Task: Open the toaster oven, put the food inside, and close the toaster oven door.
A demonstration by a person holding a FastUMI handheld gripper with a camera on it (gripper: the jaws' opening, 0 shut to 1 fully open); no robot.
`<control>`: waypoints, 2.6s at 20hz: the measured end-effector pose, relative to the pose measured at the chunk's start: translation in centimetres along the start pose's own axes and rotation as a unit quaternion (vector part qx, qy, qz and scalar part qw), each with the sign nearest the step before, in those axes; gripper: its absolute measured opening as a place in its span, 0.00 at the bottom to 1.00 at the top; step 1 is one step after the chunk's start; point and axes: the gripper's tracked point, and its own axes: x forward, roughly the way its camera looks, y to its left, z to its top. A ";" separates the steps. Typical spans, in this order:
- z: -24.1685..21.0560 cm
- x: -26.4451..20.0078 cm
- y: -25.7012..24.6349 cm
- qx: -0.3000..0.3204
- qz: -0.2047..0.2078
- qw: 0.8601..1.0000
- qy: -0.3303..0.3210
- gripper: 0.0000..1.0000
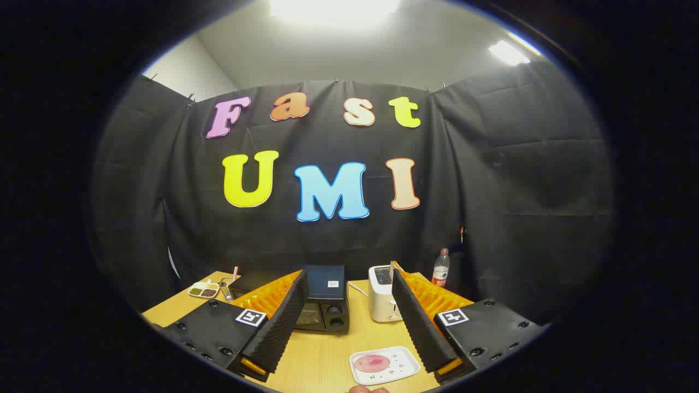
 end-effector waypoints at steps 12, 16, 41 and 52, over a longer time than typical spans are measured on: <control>-0.7 1.8 3.8 -0.013 0.033 0.999 0.020 0.98; -1.5 2.0 5.1 -0.018 0.042 0.998 0.032 0.98; -9.5 13.7 15.7 -0.023 0.105 0.987 0.122 0.98; -16.8 18.7 18.2 -0.011 0.086 0.979 0.184 0.98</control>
